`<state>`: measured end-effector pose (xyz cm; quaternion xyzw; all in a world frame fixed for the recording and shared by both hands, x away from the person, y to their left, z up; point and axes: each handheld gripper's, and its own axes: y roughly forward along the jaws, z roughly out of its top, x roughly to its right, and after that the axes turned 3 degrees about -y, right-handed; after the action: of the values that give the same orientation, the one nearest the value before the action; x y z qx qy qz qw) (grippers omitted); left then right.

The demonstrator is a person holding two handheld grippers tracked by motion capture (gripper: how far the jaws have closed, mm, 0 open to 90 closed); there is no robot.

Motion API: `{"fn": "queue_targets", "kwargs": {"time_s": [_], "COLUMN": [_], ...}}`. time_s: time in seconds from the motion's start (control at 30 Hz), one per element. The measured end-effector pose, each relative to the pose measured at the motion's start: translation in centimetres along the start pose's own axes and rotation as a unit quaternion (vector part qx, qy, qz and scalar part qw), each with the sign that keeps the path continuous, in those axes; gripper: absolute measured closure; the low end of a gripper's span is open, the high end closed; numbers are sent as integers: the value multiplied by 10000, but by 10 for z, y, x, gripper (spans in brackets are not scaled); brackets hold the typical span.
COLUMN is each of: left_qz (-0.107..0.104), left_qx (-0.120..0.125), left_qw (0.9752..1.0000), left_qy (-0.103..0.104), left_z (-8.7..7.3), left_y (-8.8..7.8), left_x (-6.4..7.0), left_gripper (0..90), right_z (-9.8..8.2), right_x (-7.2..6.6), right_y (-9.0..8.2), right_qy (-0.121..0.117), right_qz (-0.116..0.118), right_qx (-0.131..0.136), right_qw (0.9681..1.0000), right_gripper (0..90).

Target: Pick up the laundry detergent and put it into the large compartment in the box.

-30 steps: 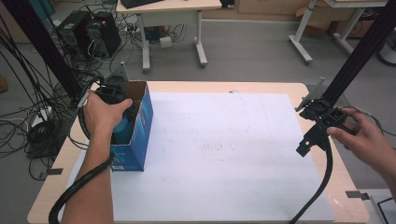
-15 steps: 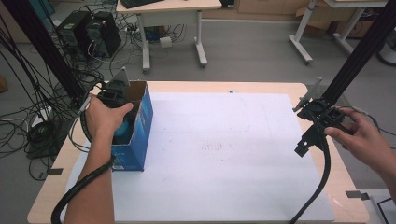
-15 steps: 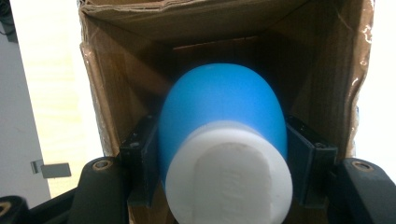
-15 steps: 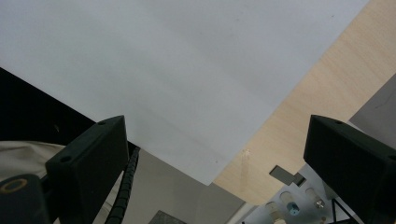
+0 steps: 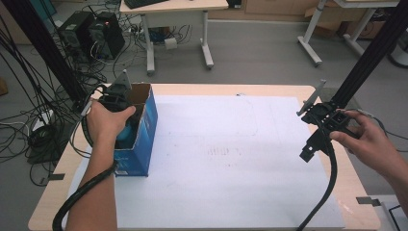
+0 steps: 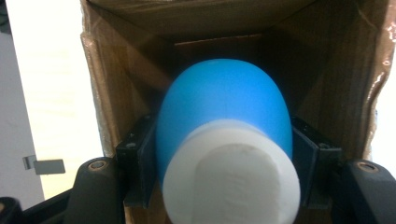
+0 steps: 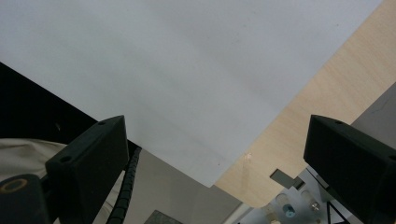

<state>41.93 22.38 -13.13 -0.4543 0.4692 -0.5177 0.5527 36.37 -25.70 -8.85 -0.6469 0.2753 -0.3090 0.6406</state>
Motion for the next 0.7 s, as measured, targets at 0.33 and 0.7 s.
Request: {"fn": "queue_targets", "kwargs": {"time_s": [0.33, 0.7], "left_qz": [26, 92], "left_qx": [121, 270], "left_qw": [9999, 9996], "left_qy": [-44, -42], "left_z": [-4, -12], "left_y": [-8, -25], "left_x": [0, 3], "left_gripper": [343, 307], "right_z": [0, -1], "right_x": [-1, -5], "right_y": [-1, -2], "right_qy": [19, -26], "right_qz": [-6, -38], "right_qx": [14, 48], "right_qw": [10000, 10000], "right_gripper": [64, 64]}}
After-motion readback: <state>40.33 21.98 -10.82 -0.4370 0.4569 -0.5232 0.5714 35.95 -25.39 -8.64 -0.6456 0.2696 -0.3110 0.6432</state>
